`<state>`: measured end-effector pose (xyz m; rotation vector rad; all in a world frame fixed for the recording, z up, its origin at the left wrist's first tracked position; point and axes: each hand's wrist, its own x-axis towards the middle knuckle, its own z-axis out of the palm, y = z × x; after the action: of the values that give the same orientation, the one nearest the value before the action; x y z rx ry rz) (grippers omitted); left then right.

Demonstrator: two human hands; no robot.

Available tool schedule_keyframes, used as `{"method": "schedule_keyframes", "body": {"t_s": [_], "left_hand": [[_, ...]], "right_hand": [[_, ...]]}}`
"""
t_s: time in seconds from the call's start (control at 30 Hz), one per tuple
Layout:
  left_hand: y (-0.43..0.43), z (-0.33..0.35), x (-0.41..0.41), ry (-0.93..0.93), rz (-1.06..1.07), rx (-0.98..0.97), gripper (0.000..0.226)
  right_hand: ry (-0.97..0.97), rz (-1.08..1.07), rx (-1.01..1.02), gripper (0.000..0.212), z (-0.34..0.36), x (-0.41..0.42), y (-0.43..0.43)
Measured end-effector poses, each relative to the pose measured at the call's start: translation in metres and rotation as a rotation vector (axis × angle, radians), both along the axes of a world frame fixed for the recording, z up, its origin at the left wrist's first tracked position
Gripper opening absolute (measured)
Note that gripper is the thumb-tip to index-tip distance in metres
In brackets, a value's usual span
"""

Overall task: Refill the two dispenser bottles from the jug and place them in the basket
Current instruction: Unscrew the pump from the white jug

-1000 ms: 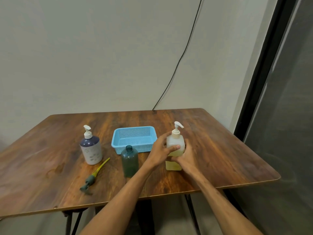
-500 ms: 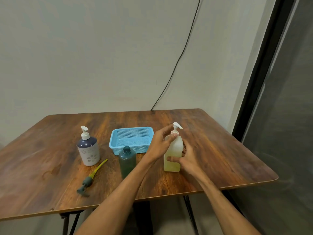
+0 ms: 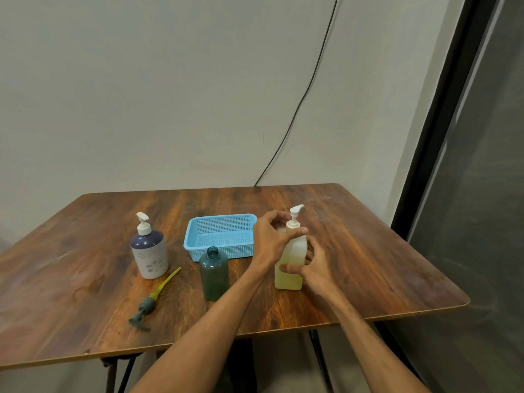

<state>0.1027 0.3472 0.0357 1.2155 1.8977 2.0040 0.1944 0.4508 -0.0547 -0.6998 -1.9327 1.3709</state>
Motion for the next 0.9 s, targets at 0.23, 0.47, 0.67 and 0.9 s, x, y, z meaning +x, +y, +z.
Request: {"method": "schedule_keyframes", "body": {"t_s": [0.23,0.47,0.67,0.9], "left_hand": [[-0.013,-0.016,-0.003,-0.009,-0.083,-0.032,0.046],[-0.009,-0.008,0.001,-0.015,-0.060,-0.045,0.034],[-0.005,-0.002,0.005,-0.004,-0.049,-0.082,0.058],[-0.010,-0.006,0.001,0.025,-0.081,-0.083,0.031]], "right_hand": [[0.046,0.016,-0.037,0.110,0.005,0.001,-0.009],[0.055,0.018,-0.027,0.106,0.014,0.005,-0.014],[0.082,0.041,-0.050,0.109,0.016,0.006,-0.019],[0.081,0.034,-0.041,0.103,0.016,0.008,-0.020]]}}
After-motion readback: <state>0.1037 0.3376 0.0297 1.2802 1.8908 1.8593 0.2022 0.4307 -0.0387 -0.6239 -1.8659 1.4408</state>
